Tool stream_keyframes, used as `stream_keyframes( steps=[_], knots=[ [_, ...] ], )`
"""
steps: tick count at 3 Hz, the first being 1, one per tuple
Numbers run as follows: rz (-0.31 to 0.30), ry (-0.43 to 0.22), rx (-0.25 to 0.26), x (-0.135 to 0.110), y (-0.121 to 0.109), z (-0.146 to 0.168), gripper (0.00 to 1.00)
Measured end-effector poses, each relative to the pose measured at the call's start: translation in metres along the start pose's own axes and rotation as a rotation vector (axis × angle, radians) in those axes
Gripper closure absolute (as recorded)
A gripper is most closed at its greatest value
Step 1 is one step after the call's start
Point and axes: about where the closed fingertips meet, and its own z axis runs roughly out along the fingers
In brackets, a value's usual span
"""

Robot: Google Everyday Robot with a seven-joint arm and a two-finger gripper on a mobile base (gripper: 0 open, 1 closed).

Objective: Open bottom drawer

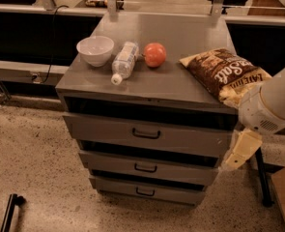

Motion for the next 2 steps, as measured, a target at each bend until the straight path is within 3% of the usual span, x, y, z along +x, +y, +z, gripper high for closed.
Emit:
stream_keyframes(
  steps=[1,2],
  knots=[
    [-0.004,-0.001,0.004,0.0,0.0,0.004,0.0],
    [0.048,-0.07,-0.054,0.024,0.021,0.04,0.0]
  ],
)
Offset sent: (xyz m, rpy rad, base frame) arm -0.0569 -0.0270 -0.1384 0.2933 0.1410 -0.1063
